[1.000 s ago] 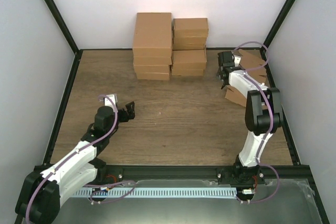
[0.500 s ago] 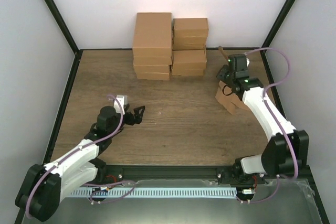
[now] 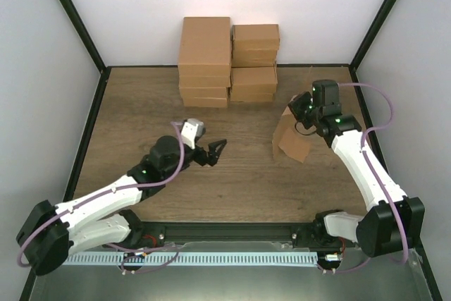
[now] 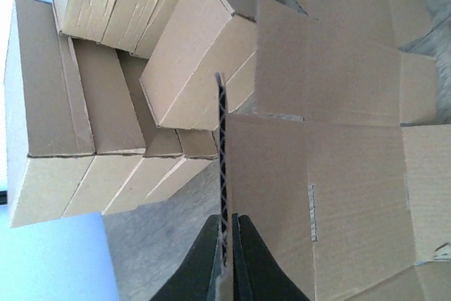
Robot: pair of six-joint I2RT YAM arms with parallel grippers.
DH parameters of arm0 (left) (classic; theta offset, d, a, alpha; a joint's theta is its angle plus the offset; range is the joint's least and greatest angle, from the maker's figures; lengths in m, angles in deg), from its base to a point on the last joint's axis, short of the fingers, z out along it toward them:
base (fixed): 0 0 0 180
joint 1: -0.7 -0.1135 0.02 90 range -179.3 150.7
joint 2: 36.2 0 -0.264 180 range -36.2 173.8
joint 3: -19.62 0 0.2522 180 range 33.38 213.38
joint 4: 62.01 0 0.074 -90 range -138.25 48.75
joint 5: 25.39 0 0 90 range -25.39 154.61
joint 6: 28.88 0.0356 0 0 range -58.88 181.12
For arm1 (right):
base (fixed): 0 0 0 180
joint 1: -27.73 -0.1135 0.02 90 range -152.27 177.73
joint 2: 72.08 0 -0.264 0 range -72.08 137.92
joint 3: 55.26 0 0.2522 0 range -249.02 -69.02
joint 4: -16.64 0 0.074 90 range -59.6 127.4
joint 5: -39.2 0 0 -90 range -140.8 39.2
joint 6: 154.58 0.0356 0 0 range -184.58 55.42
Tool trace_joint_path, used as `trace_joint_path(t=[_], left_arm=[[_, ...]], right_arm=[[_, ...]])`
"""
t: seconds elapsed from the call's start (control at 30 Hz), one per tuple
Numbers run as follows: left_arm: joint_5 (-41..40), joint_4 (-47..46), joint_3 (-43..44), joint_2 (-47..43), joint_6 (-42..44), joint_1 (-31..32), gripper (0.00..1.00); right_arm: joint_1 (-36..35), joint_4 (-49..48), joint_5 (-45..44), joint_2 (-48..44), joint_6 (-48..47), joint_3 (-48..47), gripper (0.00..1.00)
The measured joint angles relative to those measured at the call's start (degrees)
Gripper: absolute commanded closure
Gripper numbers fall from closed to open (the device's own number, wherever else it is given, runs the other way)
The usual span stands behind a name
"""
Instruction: Fold the paper box
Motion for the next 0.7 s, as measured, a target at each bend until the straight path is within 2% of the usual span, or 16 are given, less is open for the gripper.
trace_joint_path(t=[0.27,0.47,0.7], left_arm=[[-6.36,-0.28,7.89,11.47,2.10,10.78,0.00],[-8.85,-1.25,13.42,19.21,3.02,14.67,0.01],[-10.01,-2.78,20.06,28.46,2.95,16.79,0.15]], right_arm=[[-0.04,-0.13,3.74,-1.14,5.20,0.57,0.99],[-0.17,-0.17,5.81,-1.86,7.37,0.57,0.99],[-1.09,-0.57,7.08,-1.86,8.63,0.63,0.99]])
